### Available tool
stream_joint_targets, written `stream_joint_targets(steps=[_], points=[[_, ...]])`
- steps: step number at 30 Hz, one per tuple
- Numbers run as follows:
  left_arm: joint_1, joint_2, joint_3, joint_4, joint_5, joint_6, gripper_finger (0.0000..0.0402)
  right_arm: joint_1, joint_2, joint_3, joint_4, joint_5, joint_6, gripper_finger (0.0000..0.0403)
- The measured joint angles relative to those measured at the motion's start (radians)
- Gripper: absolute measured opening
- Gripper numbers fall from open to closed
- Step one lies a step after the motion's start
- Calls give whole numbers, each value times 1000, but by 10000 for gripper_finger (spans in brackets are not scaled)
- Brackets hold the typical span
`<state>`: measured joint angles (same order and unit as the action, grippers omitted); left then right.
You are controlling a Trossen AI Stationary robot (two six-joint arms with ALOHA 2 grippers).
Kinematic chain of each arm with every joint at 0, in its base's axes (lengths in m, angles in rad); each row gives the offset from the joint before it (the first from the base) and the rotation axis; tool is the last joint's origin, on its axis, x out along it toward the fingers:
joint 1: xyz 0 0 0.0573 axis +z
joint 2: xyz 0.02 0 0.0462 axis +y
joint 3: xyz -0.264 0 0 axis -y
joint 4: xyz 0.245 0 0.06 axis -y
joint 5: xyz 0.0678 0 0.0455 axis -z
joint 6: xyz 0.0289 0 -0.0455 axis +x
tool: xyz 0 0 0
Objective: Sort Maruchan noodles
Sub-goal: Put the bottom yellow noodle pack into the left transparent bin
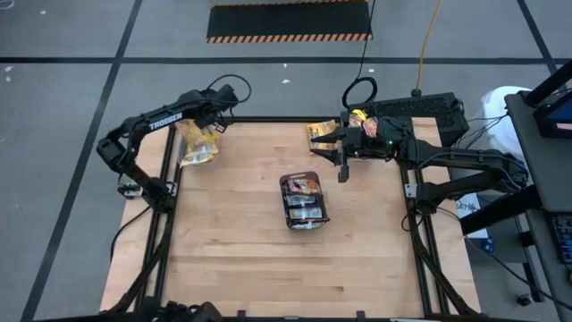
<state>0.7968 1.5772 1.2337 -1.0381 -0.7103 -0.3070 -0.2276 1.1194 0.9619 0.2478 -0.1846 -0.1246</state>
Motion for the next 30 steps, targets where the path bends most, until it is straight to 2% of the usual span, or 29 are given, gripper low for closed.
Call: stream_joint_targets(steps=[9,14,18,24,30], points=[[15,-87,1,66,-147,104,1,-1,0,0,15,0,-23,116],[32,-68,1,164,-153,174,1,-1,0,0,17,0,-29,116],[34,-45,2,181,-156,205,1,-1,0,0,16,0,-27,116],[42,-22,2,163,-161,278,1,-1,0,0,13,0,-27,116],[42,-20,2,-21,-286,296,1,-1,0,0,13,0,-27,116]])
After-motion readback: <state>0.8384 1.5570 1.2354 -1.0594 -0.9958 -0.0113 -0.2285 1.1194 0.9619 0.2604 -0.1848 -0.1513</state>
